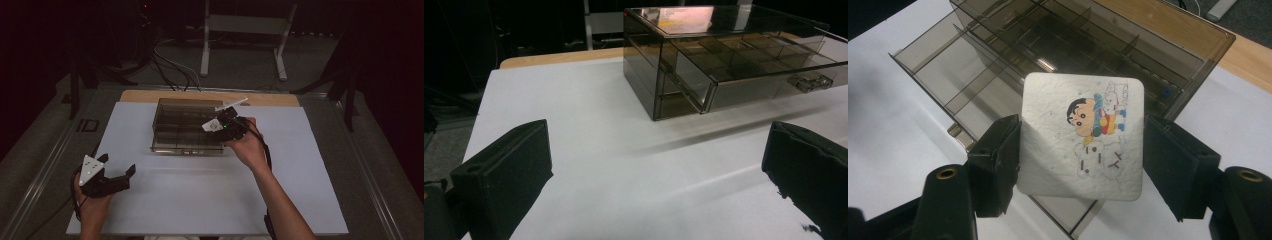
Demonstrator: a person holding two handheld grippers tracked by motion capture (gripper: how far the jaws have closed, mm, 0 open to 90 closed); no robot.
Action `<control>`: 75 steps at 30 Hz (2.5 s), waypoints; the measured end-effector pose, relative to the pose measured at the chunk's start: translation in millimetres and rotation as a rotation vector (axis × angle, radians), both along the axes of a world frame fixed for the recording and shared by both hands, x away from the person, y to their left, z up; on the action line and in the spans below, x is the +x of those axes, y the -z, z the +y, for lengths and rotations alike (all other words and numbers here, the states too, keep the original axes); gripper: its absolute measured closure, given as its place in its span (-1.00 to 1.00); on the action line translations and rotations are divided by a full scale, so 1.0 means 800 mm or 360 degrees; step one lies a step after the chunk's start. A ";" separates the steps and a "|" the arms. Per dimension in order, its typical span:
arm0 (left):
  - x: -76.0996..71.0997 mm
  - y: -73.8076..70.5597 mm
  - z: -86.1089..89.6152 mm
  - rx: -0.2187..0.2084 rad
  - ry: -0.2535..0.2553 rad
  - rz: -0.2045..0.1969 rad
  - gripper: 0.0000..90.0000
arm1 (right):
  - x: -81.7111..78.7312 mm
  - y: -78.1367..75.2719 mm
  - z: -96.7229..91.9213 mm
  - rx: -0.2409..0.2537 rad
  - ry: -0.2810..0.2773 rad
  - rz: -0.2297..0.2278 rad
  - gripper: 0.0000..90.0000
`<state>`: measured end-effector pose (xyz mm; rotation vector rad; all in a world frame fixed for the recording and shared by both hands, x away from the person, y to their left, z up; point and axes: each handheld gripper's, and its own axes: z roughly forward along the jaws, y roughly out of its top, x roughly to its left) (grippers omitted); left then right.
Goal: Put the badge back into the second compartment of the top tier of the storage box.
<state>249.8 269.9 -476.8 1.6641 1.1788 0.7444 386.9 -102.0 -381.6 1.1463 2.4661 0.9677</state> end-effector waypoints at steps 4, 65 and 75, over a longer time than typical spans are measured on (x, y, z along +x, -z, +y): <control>0.000 0.000 0.000 0.0000 0.0000 0.0001 -0.97 | 0.000 -0.001 0.004 -0.0002 -0.0012 -0.0005 -0.26; 0.000 -0.001 0.002 -0.0004 -0.0007 -0.0004 -0.97 | 0.001 0.015 0.058 0.0034 -0.0216 -0.0016 -0.26; -0.001 -0.001 0.003 -0.0005 -0.0009 -0.0005 -0.97 | 0.000 0.018 0.066 0.0031 -0.0235 -0.0012 -0.26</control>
